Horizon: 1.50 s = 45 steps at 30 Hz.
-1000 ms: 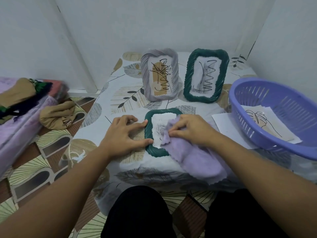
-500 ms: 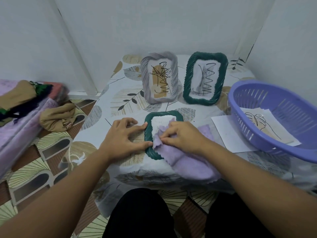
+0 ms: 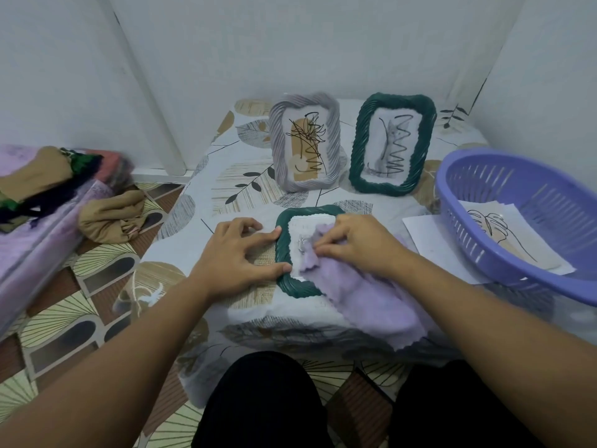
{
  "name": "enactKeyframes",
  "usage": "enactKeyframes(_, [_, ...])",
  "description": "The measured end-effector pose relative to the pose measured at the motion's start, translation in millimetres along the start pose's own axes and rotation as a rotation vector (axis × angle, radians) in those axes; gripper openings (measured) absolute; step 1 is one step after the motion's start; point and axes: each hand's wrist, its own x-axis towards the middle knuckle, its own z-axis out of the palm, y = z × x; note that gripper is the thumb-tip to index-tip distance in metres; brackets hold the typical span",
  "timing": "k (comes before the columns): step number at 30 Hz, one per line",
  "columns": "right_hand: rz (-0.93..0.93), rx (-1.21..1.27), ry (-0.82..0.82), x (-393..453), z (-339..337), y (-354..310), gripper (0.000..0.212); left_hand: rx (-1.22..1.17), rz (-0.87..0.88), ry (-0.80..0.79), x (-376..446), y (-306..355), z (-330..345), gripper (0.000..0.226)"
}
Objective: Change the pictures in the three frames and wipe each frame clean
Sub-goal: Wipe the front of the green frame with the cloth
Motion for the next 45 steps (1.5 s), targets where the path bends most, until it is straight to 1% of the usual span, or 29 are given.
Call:
enactKeyframes(1, [0.017, -0.040, 0.080, 4.3, 7.1, -3.0, 0.012, 0.003, 0.003, 0.004, -0.3, 0.3, 0.3, 0.089])
enactKeyframes(2, [0.015, -0.055, 0.110, 6.8, 15.0, -7.1, 0.013, 0.004, 0.006, 0.008, -0.5, 0.4, 0.1, 0.090])
enactKeyframes(3, [-0.009, -0.047, 0.083, 5.4, 20.3, -10.7, 0.012, 0.005, 0.008, 0.012, -0.5, -0.1, -0.1, 0.091])
enactKeyframes(5, [-0.078, -0.008, -0.062, -5.6, 15.6, -8.6, 0.009, 0.012, 0.009, 0.004, -0.4, -0.8, 0.1, 0.092])
enactKeyframes(7, [-0.079, 0.020, -0.169, -13.6, -1.2, -2.2, 0.009, 0.011, 0.006, -0.005, 0.1, -1.9, 0.4, 0.092])
enactKeyframes(8, [-0.049, 0.017, -0.140, -13.4, -6.4, 1.8, 0.011, 0.009, 0.004, -0.005, 0.3, -1.8, 0.3, 0.091])
enactKeyframes(11, [0.036, -0.039, 0.129, -1.8, 4.2, 1.6, 0.012, 0.000, 0.002, -0.001, 0.1, -0.8, 0.4, 0.092])
enactKeyframes(12, [0.019, -0.051, 0.143, 0.5, 12.6, -3.9, 0.012, -0.001, 0.004, 0.004, -0.3, -0.6, 0.4, 0.091])
enactKeyframes(13, [-0.025, -0.055, 0.103, -0.9, 19.6, -9.1, 0.012, 0.001, 0.006, 0.009, -0.3, -1.0, 0.7, 0.091])
enactKeyframes(15, [-0.114, -0.033, -0.055, -10.5, 18.8, -10.2, 0.011, 0.000, 0.010, 0.018, -0.1, -2.1, 1.9, 0.091])
enactKeyframes(16, [-0.124, -0.011, -0.117, -14.1, 12.5, -7.7, 0.010, -0.004, 0.011, 0.020, 0.1, -2.6, 2.1, 0.090])
enactKeyframes(17, [-0.111, -0.002, -0.139, -15.3, 6.3, -4.3, 0.010, -0.005, 0.011, 0.018, 0.3, -2.9, 2.1, 0.090])
enactKeyframes(18, [-0.086, -0.008, -0.106, -13.2, 2.7, -0.9, 0.010, -0.003, 0.009, 0.015, 0.3, -2.6, 1.7, 0.091])
enactKeyframes(21, [0.014, -0.053, 0.125, 1.4, 12.6, -2.5, 0.012, 0.000, 0.004, 0.012, 0.0, -0.5, 1.6, 0.092])
enactKeyframes(22, [0.015, -0.063, 0.138, 4.0, 19.2, -7.1, 0.013, 0.000, 0.006, 0.016, -0.2, -0.3, 1.3, 0.092])
enactKeyframes(23, [-0.013, -0.068, 0.103, 2.7, 23.7, -10.8, 0.013, 0.002, 0.008, 0.019, -0.2, -0.7, 1.2, 0.093])
enactKeyframes(25, [-0.082, -0.033, -0.055, -8.7, 17.6, -12.2, 0.011, 0.011, 0.009, 0.014, -0.3, -1.8, 1.5, 0.093])
enactKeyframes(27, [-0.075, 0.007, -0.180, -15.8, -0.4, -7.4, 0.010, 0.009, 0.005, 0.006, -0.2, -2.4, 1.5, 0.093])
enactKeyframes(28, [-0.050, 0.003, -0.162, -14.0, -5.6, -3.0, 0.010, 0.005, 0.001, 0.004, -0.1, -1.9, 1.1, 0.093])
enactKeyframes(31, [0.036, -0.051, 0.102, 0.7, 3.2, 1.1, 0.012, -0.001, -0.004, 0.004, 0.1, -0.1, 0.7, 0.092])
enactKeyframes(32, [0.040, -0.049, 0.151, 2.8, 11.8, -2.2, 0.012, -0.003, -0.002, 0.007, 0.2, 0.6, 0.2, 0.093])
enactKeyframes(33, [0.018, -0.044, 0.149, 0.8, 19.7, -5.4, 0.012, -0.005, 0.000, 0.011, 0.1, 0.7, 0.0, 0.093])
enactKeyframes(34, [-0.022, -0.032, 0.105, -4.6, 23.2, -8.2, 0.012, -0.006, 0.001, 0.013, 0.0, 0.6, -0.3, 0.094])
enactKeyframes(37, [-0.065, 0.062, -0.151, -22.8, 5.8, -8.3, 0.010, 0.002, 0.001, 0.000, -0.7, -0.3, -0.2, 0.093])
enactKeyframes(38, [-0.054, 0.079, -0.197, -22.5, -2.3, -3.7, 0.009, 0.008, 0.001, -0.004, -0.7, -0.3, -0.1, 0.093])
enactKeyframes(39, [-0.042, 0.085, -0.198, -18.7, -9.3, 0.9, 0.009, 0.011, 0.002, -0.005, -0.5, -0.5, 0.1, 0.093])
enactKeyframes(40, [-0.019, 0.078, -0.153, -12.2, -12.7, 5.4, 0.009, 0.012, 0.002, -0.004, -0.2, -0.3, 0.2, 0.093])
enactKeyframes(43, [0.045, -0.018, 0.078, 9.1, -4.0, 8.0, 0.010, 0.012, 0.003, 0.000, 0.7, -0.8, 0.1, 0.094])
enactKeyframes(45, [0.035, -0.058, 0.103, 16.6, 8.0, -0.4, 0.013, 0.017, 0.008, 0.011, 0.5, -0.9, 0.3, 0.094])
